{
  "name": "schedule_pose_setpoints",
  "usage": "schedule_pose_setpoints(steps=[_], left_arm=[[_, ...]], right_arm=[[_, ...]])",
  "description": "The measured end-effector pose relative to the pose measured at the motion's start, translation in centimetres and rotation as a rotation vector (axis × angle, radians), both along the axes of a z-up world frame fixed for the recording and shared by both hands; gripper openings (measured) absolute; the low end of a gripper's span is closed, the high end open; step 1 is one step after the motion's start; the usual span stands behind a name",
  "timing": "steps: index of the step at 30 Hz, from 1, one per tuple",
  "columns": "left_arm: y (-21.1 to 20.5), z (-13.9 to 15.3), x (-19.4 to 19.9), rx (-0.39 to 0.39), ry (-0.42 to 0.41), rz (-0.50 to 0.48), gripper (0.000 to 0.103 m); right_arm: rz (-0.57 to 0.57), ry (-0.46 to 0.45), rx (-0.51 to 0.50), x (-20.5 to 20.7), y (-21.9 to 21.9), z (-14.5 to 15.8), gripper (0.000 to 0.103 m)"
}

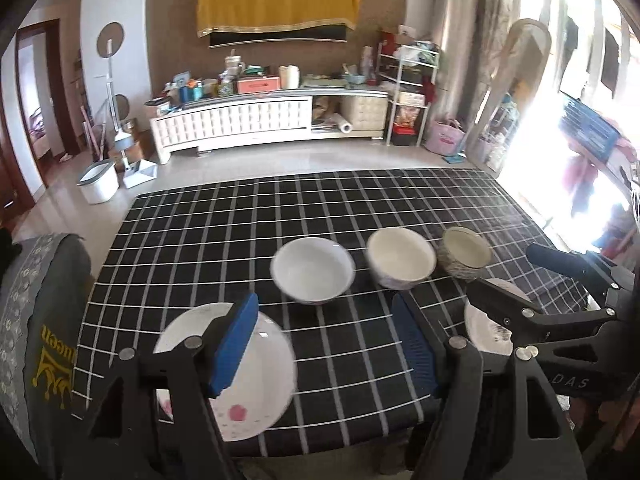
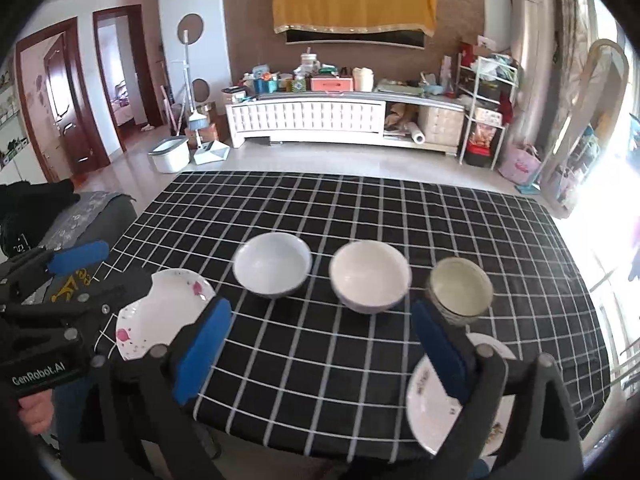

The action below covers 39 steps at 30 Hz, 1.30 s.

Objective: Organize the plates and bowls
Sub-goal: 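Lower the pink-petal plate onto the plain white plate, open left gripper, then grasp the rim of the cartoon bear plate with the left gripper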

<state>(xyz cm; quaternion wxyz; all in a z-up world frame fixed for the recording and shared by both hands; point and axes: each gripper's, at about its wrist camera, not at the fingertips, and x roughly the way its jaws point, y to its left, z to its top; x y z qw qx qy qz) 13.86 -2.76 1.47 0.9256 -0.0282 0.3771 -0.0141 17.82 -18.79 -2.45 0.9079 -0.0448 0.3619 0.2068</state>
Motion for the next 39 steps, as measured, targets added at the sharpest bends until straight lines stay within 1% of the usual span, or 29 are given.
schedule_pose_setpoints(steps=[7, 10, 12, 15, 17, 20, 24, 28, 32, 36, 39], left_arm=[[-4.7, -0.2, 1.5, 0.008, 0.012, -0.07, 0.068], [-6.4, -0.5, 2.3, -0.018, 0.036, -0.095, 0.068], [-7.6, -0.9, 3.0, -0.024, 0.051, -0.112, 0.068], [-9.1, -1.6, 4.0, -0.019, 0.071, -0.128, 0.068], [-10.1, -2.1, 4.6, -0.024, 0.094, -0.144, 0.068], [-11.5, -3.3, 5.7, -0.031, 0.135, -0.152, 0.068], [-13.1, -5.0, 6.9, -0.033, 0.192, -0.169, 0.068], [-15.0, -6.8, 7.7, -0.005, 0.228, -0.187, 0.068], [-16.3, -8.5, 8.3, 0.002, 0.263, -0.201, 0.068], [-17.4, -10.3, 9.3, 0.016, 0.308, -0.205, 0.068], [-17.9, -11.5, 9.9, 0.017, 0.338, -0.206, 0.068]], right_arm=[[-0.041, 0.066, 0.037, 0.8, -5.3, -0.5, 0.095], [-0.053, 0.089, 0.046, 1.0, -7.1, -0.7, 0.095], [-0.061, 0.108, 0.032, 1.2, -8.4, -1.0, 0.095], [-0.099, 0.106, -0.019, 1.4, -10.3, -1.5, 0.095], [-0.115, 0.127, -0.014, 1.8, -11.8, -2.0, 0.095], [-0.132, 0.154, 0.0, 2.5, -13.3, -2.7, 0.095], [-0.146, 0.188, -0.019, 3.1, -14.6, -4.0, 0.095], [-0.16, 0.215, -0.035, 3.8, -16.1, -5.5, 0.095], [-0.174, 0.249, -0.042, 4.3, -17.7, -7.0, 0.095], [-0.206, 0.303, -0.06, 5.2, -19.2, -9.2, 0.095], [-0.217, 0.323, -0.066, 5.5, -20.0, -10.5, 0.095]])
